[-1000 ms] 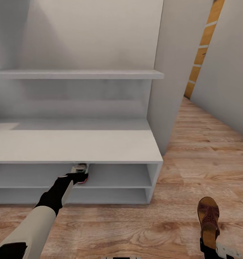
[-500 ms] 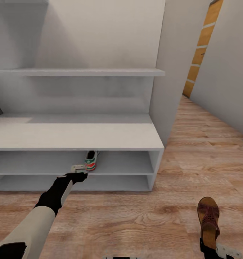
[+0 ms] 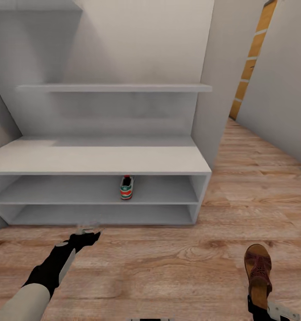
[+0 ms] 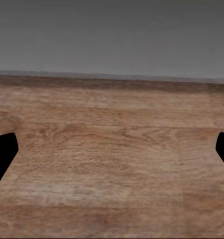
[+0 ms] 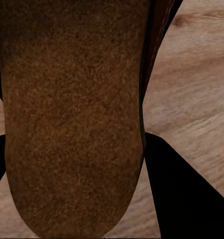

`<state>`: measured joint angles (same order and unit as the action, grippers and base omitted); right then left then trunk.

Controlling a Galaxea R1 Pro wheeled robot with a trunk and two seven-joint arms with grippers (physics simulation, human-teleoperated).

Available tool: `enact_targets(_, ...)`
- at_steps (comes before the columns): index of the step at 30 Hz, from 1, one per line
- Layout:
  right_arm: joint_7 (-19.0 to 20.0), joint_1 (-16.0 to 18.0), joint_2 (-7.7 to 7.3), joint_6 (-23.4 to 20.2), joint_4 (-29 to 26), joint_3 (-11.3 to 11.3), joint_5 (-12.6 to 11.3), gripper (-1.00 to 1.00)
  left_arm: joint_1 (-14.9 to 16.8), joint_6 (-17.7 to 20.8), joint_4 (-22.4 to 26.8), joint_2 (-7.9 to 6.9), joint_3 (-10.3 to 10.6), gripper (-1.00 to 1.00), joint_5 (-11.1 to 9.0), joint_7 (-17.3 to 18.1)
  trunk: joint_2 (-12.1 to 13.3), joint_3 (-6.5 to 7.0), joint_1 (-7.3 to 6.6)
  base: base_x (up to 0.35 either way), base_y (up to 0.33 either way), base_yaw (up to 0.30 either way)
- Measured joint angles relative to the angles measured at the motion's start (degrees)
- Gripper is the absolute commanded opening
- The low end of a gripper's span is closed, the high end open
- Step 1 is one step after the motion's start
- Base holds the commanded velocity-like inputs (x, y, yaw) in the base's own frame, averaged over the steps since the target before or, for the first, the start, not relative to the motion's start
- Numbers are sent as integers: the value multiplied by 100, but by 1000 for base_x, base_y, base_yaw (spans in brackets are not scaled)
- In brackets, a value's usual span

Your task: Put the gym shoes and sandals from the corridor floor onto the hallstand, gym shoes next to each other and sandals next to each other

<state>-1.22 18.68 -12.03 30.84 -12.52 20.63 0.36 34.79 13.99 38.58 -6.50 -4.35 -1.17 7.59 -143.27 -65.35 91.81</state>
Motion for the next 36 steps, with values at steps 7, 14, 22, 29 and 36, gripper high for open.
enact_targets(7, 16, 0, 8, 6, 2, 0, -1, -100, -749, -851, -60, -454, -210, 100, -458, 770, 0, 0, 0, -204, 255, 0)
enact_targets(14, 18, 1, 9, 7, 9, -1, 0, -100, -1343, -1411, -213, -739, -359, 100, -625, 1388, 0, 0, -1, -158, 278, 0)
enact_targets(22, 23, 1, 12, 8, 5, -9, 0, -100, -1629, -2193, -912, -927, -612, 100, -628, 1613, 0, 0, -2, -39, 296, 0)
enact_targets(29, 19, 1, 16, 8, -7, -9, -7, -100, -1647, -2541, -1397, -995, -626, 100, -639, 1826, 0, 0, -3, 37, 306, 0)
enact_targets(36, 19, 1, 18, 8, -1, -1, -8, -100, -1651, -2561, -1418, -996, -629, 100, -645, 1836, 0, 0, -3, 32, 308, 0)
